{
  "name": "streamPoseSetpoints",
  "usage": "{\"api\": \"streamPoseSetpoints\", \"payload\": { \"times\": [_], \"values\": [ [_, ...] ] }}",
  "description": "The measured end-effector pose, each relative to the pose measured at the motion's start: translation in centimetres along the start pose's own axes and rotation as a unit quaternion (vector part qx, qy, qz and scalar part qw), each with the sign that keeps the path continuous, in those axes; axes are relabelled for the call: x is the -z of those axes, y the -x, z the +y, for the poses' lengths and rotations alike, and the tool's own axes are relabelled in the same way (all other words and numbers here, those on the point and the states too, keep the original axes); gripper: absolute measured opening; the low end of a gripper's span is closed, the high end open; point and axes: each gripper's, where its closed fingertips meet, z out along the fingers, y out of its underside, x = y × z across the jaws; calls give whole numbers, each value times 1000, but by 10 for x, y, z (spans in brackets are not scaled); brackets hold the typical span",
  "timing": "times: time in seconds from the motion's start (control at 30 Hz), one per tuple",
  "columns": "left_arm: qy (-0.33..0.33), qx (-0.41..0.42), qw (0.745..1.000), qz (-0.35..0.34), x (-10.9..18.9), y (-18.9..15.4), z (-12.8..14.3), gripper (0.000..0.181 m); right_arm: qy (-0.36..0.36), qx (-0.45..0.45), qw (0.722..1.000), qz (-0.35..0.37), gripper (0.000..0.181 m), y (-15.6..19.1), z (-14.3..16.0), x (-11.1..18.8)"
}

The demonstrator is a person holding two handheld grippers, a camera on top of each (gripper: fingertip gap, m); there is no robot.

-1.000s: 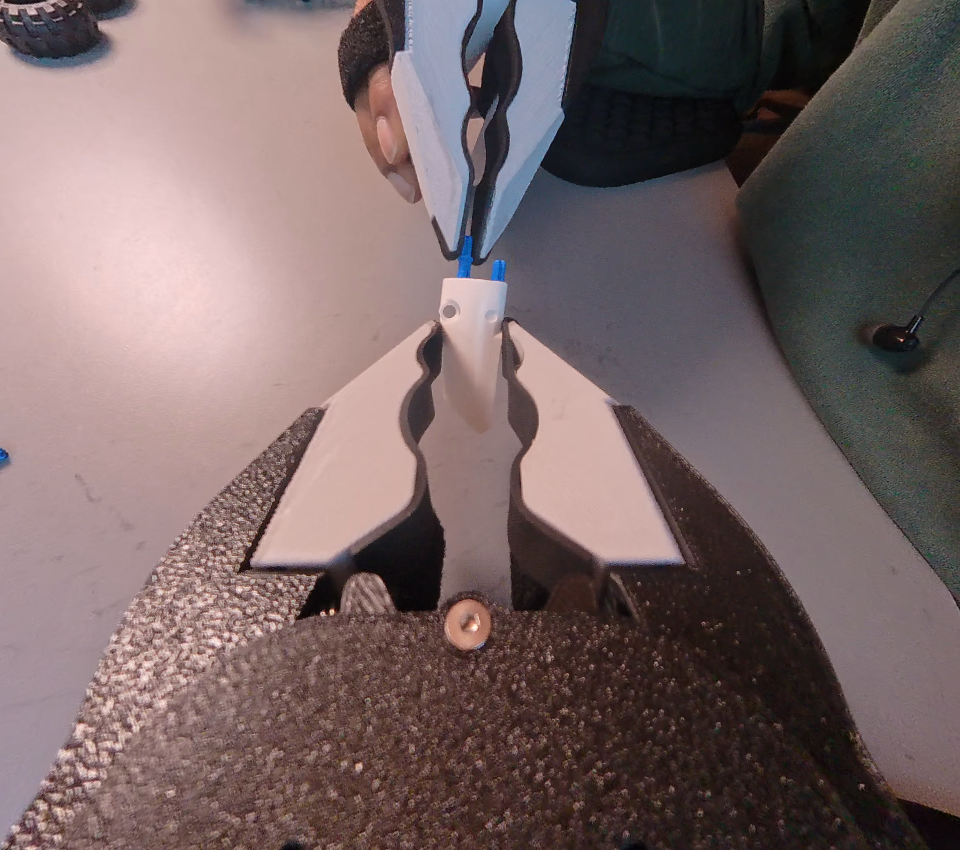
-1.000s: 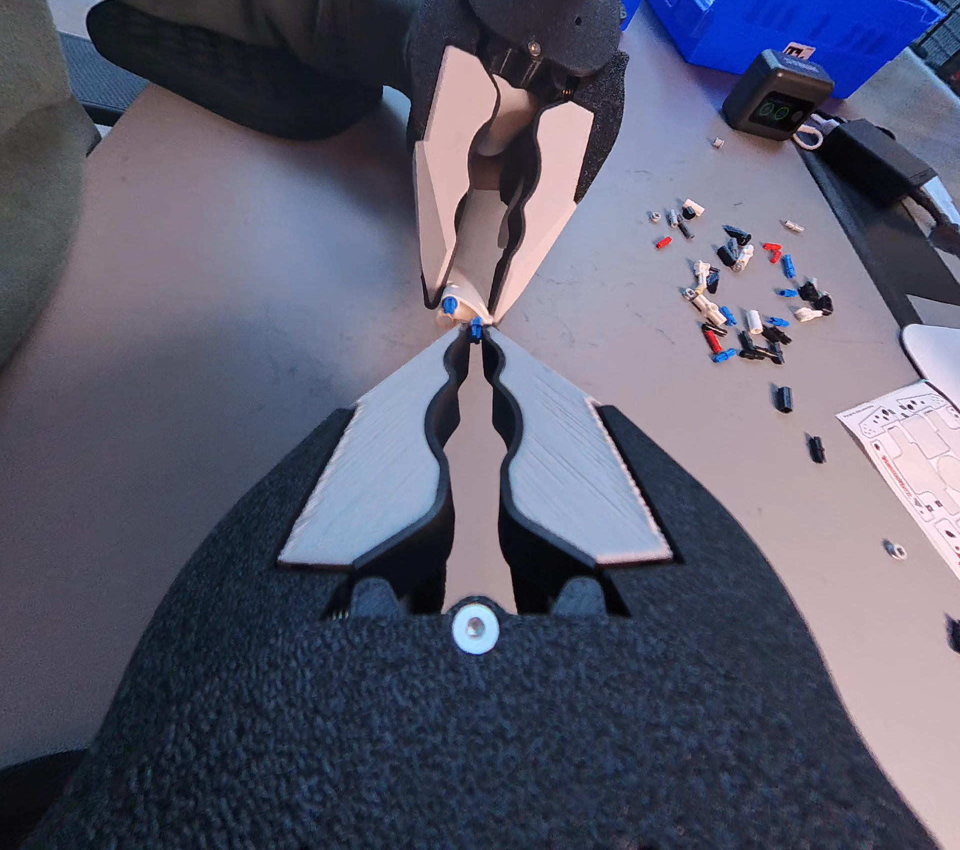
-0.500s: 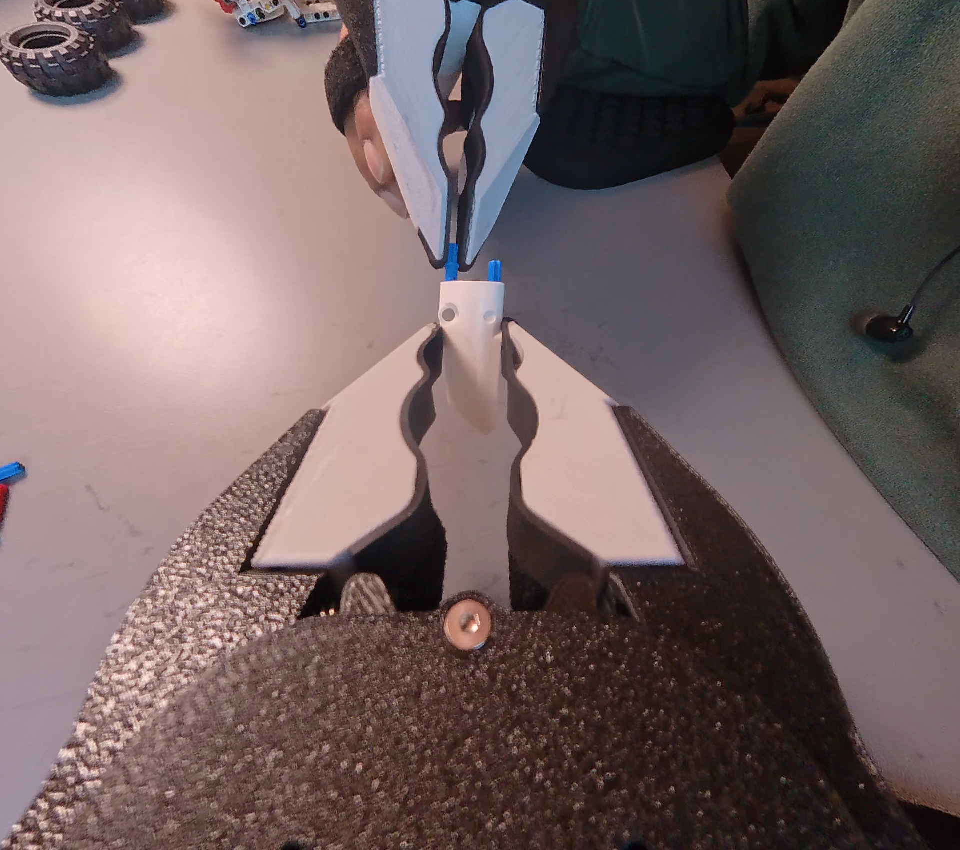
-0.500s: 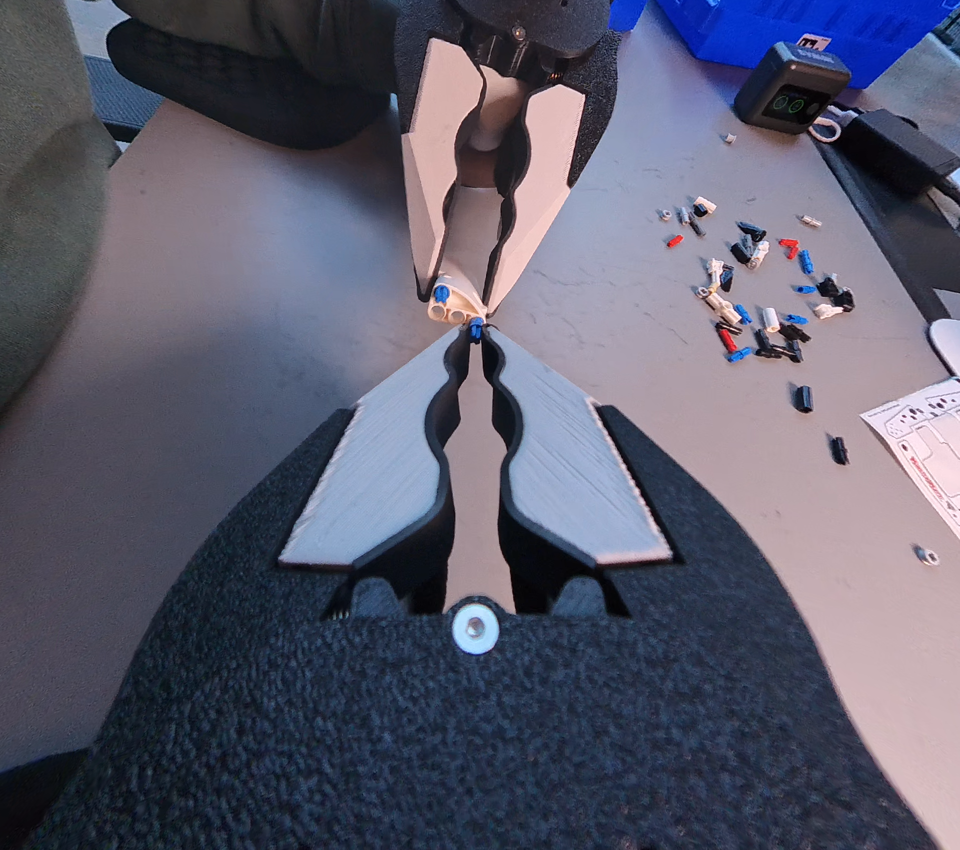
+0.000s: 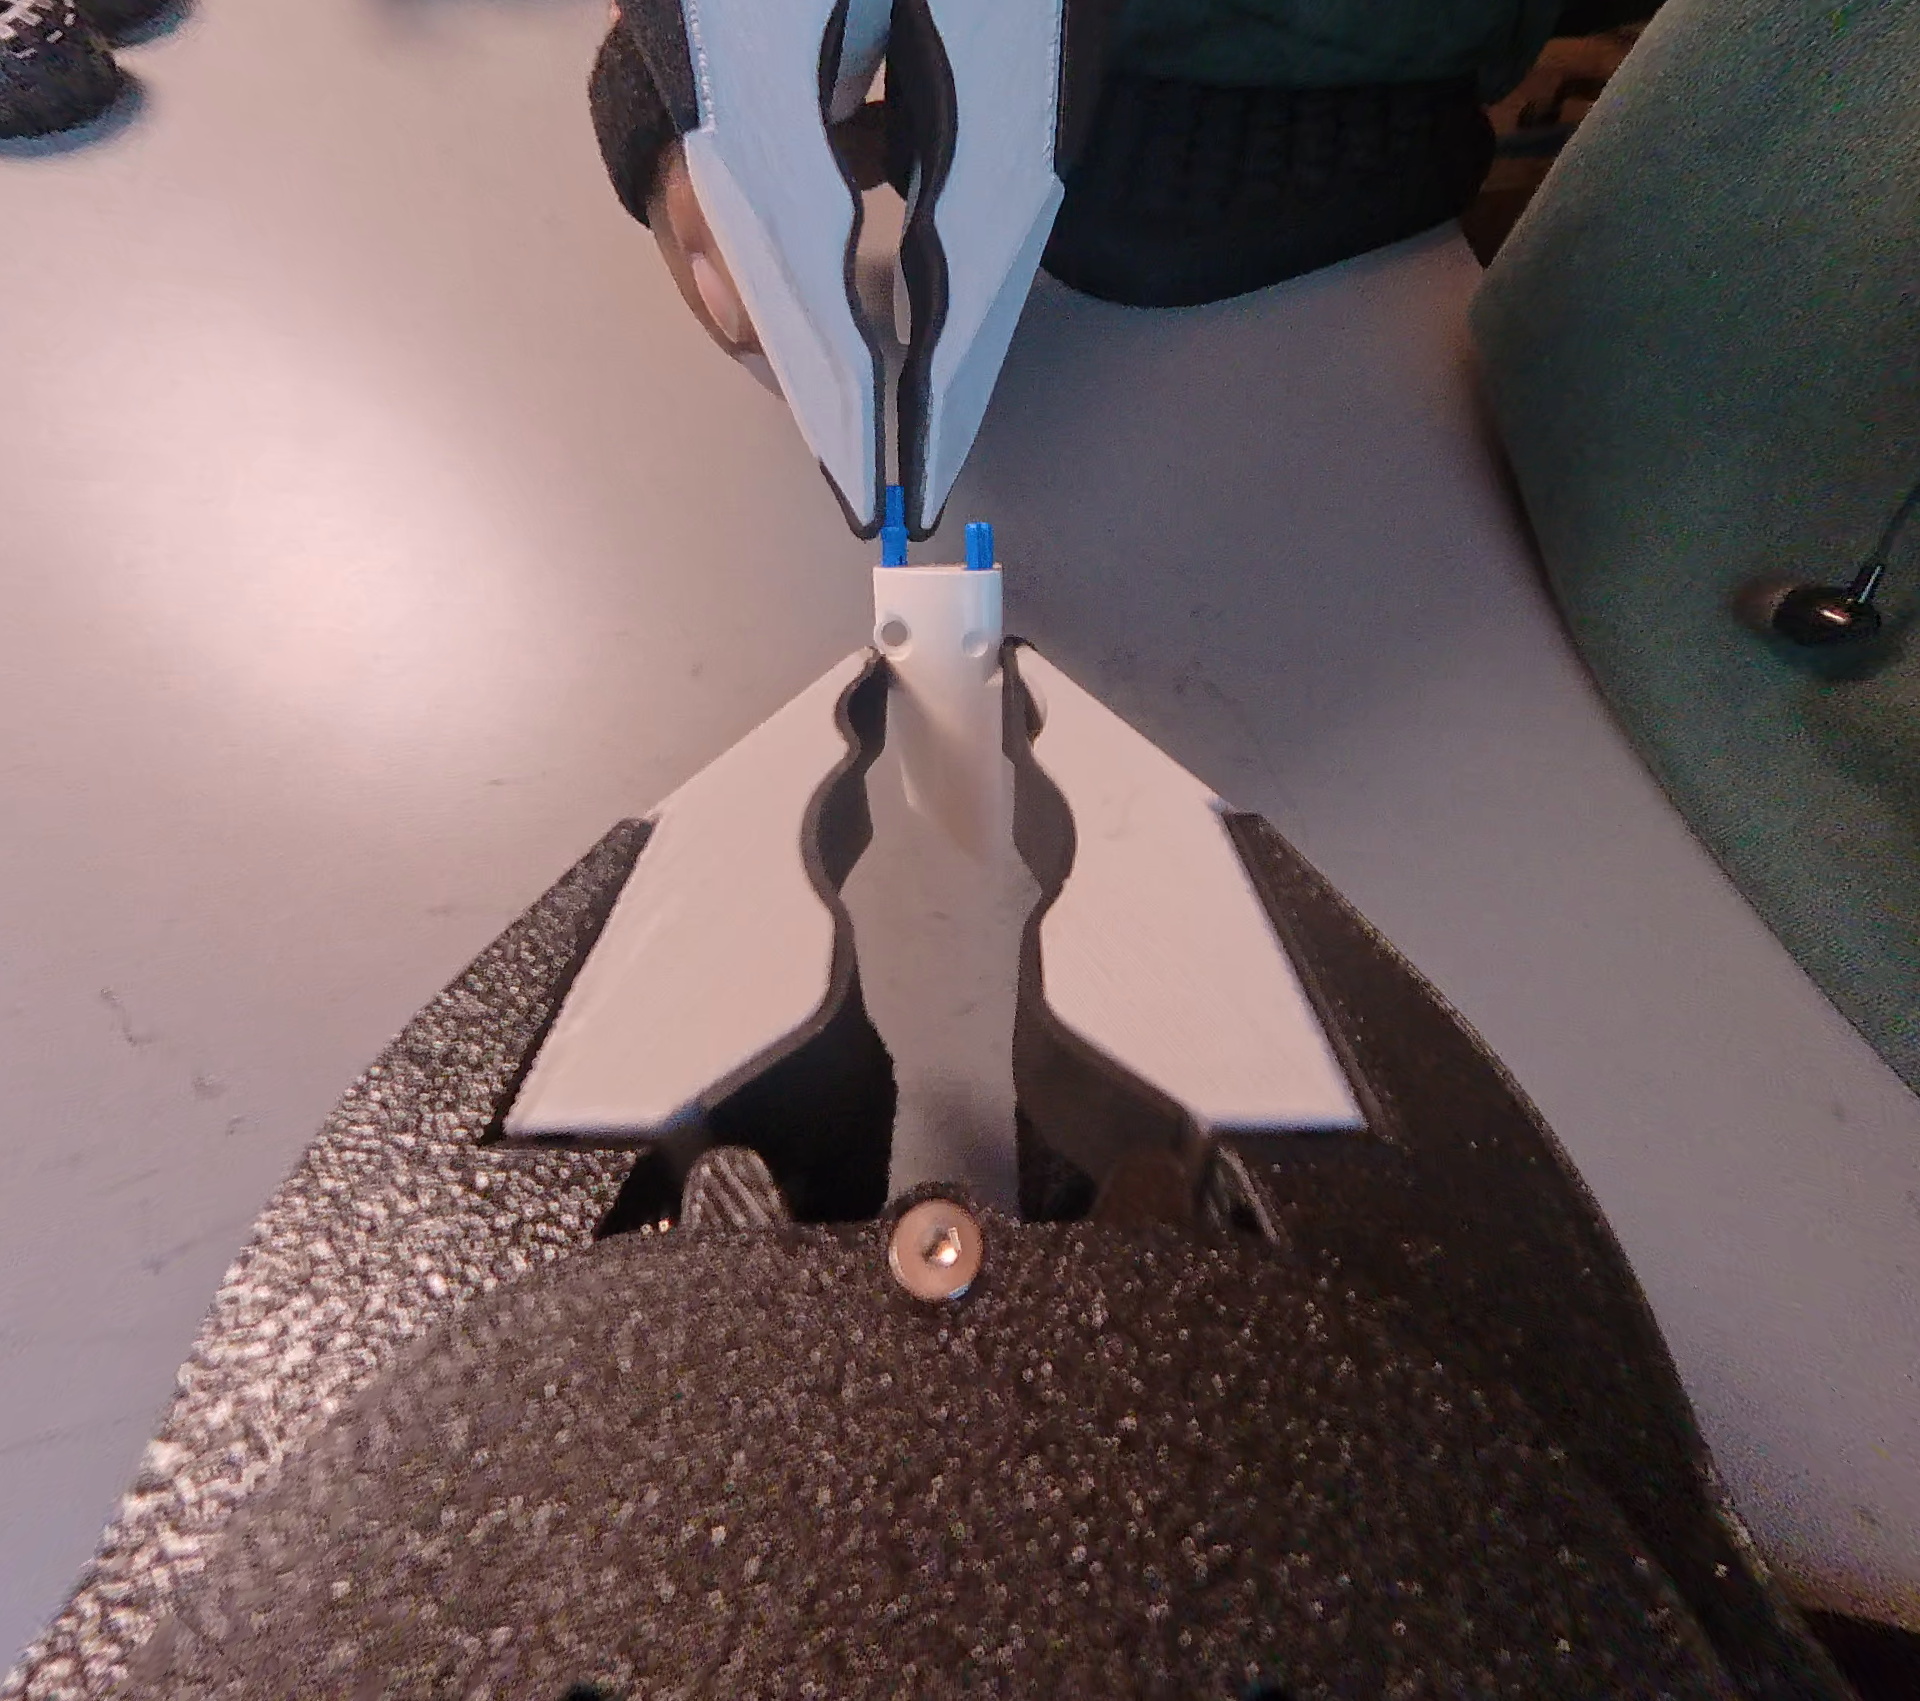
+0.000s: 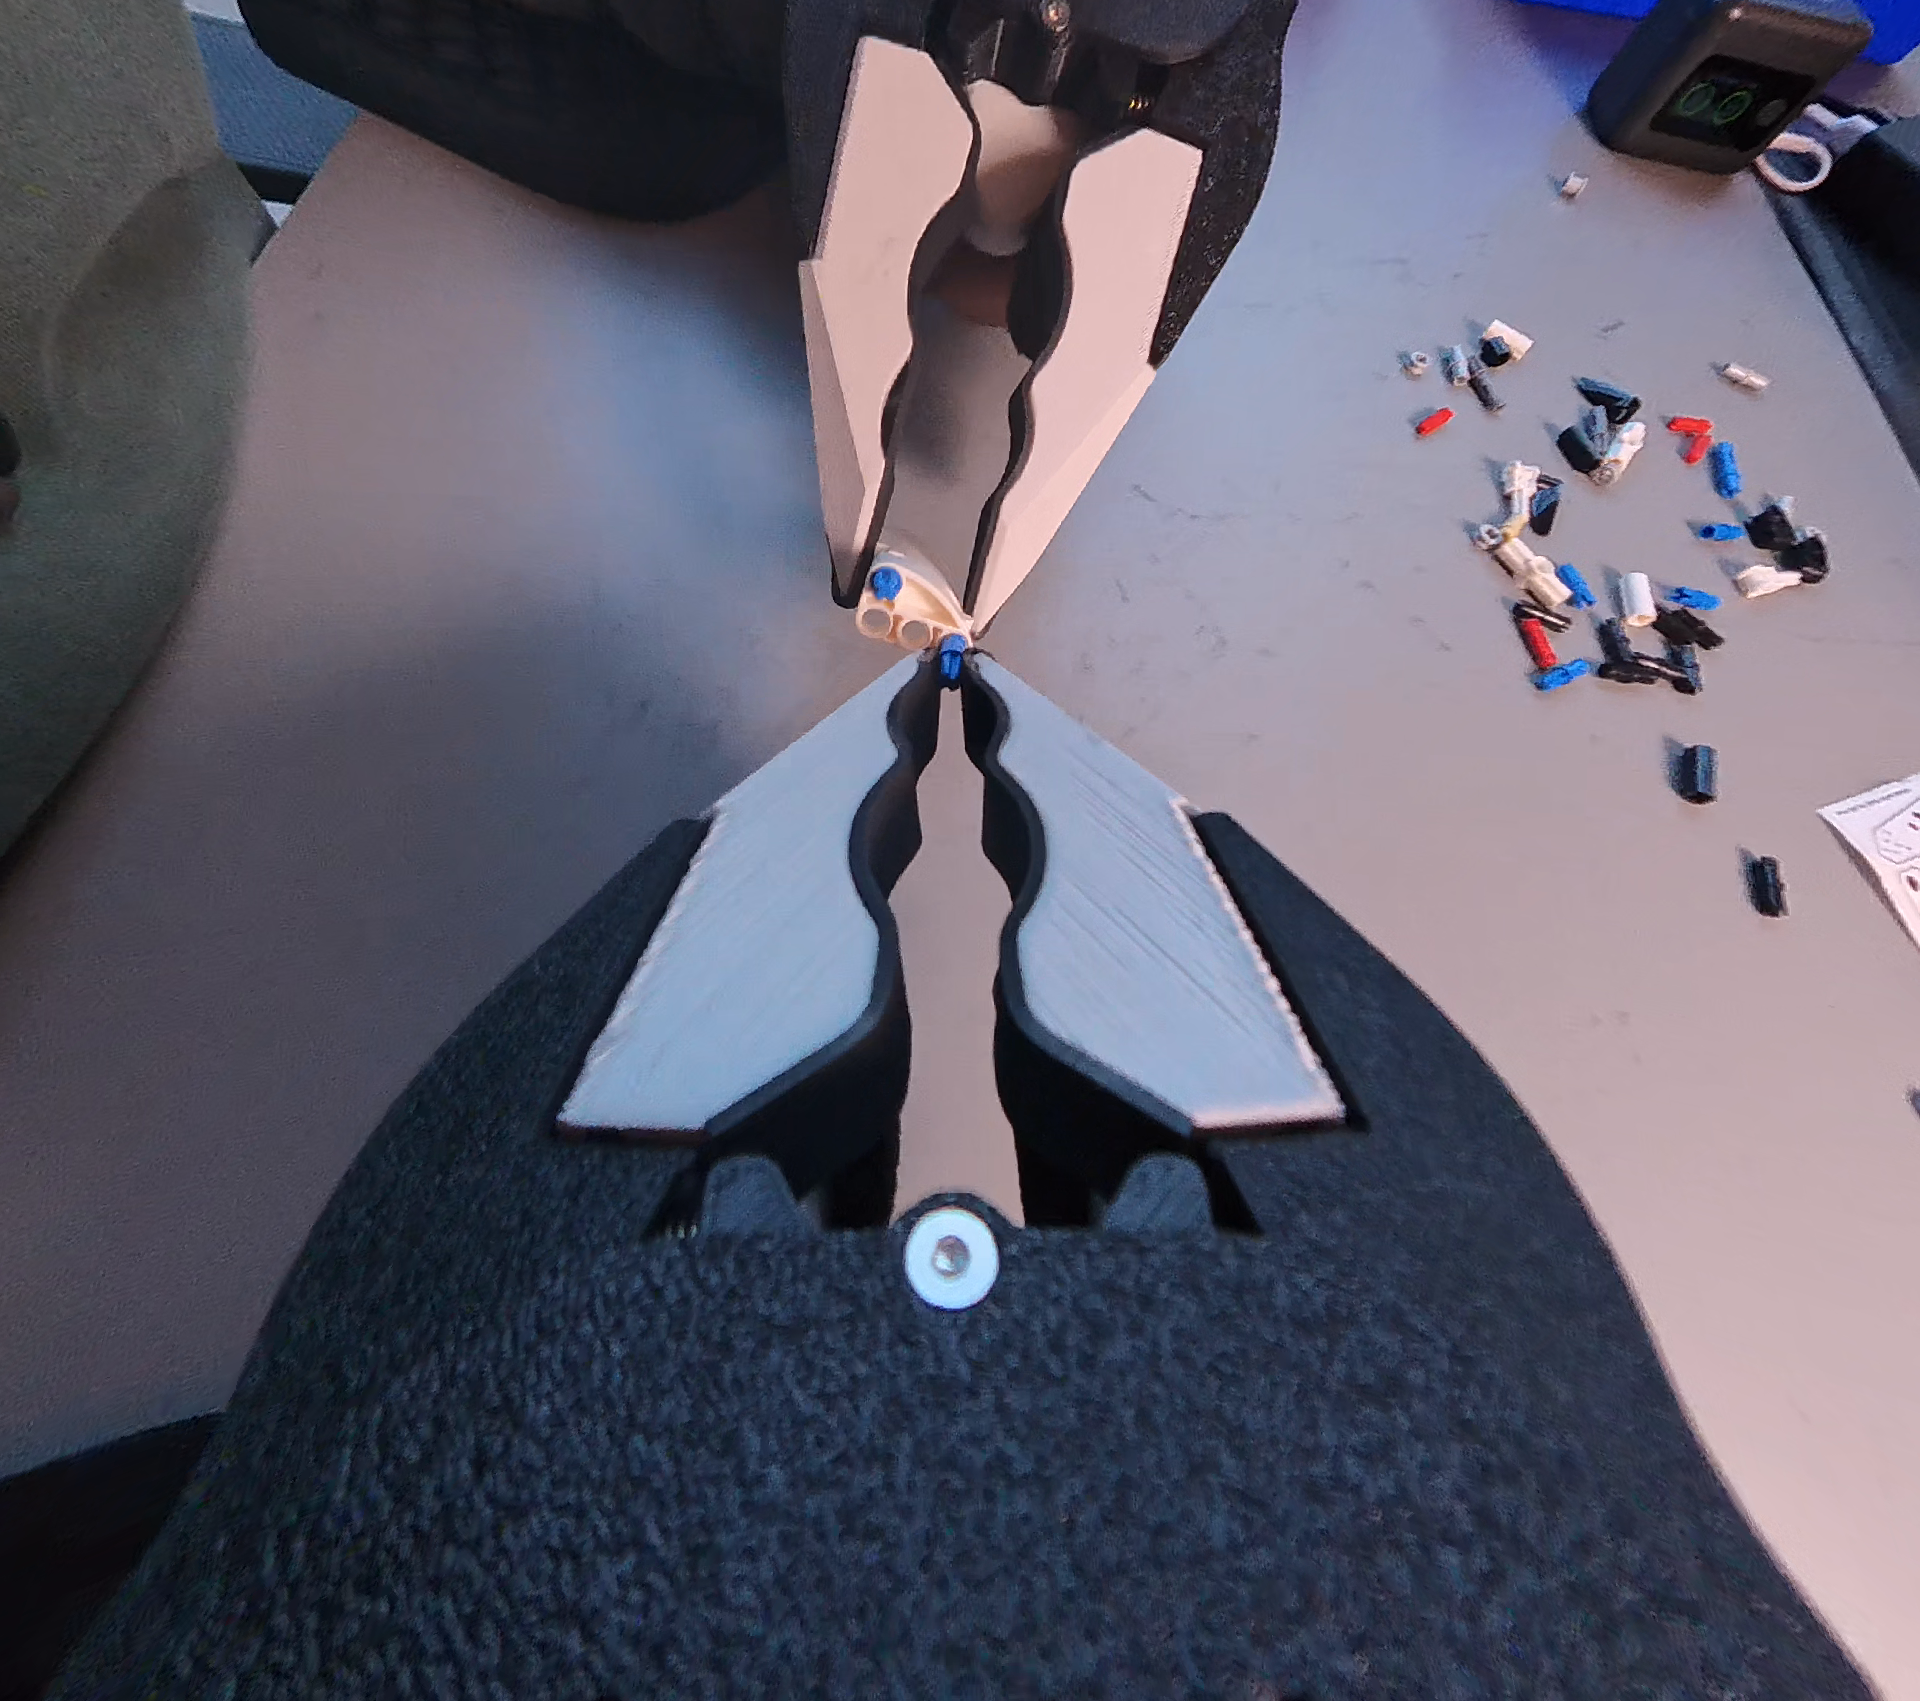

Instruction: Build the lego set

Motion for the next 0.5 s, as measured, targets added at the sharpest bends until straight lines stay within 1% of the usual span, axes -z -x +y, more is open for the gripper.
{"api": "streamPoseSetpoints", "payload": {
  "times": [0.17, 0.33, 0.4, 0.5],
  "values": [
    [59, -15, 998, -3, -9, -3, 17, 20, 50, 10, 999, -19, 2, 9, 18, -10],
    [101, -16, 994, -26, -12, 4, 31, 20, 54, 15, 998, -2, 3, 6, 29, -20],
    [91, -5, 995, -37, -10, 8, 28, 20, 44, 25, 999, 20, 3, 1, 27, -20],
    [26, 20, 999, -30, 1, 11, 12, 21, -13, 15, 999, 46, 3, -8, 11, -12]
  ]
}}
